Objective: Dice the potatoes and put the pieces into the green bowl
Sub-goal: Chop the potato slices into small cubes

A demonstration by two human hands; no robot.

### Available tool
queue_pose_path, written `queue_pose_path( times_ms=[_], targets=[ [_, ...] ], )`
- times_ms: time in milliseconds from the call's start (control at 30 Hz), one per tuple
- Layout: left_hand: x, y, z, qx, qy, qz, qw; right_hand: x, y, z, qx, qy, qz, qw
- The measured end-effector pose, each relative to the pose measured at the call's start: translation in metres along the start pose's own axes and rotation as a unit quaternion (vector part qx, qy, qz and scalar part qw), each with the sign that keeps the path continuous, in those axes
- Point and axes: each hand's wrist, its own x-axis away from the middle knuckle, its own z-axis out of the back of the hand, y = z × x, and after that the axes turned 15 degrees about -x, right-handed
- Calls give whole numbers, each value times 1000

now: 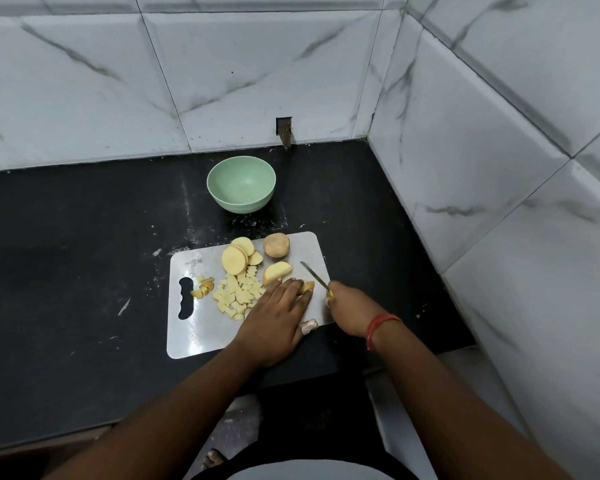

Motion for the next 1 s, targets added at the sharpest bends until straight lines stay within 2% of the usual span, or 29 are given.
queue_pose_path(
  times_ms=[367,1000],
  targets=[
    [6,1,-1,27,-16,3,999,13,2,-11,-68,17,-58,996],
    [6,0,-7,45,-14,11,999,10,-9,-31,-17,-5,-60,998]
  ],
)
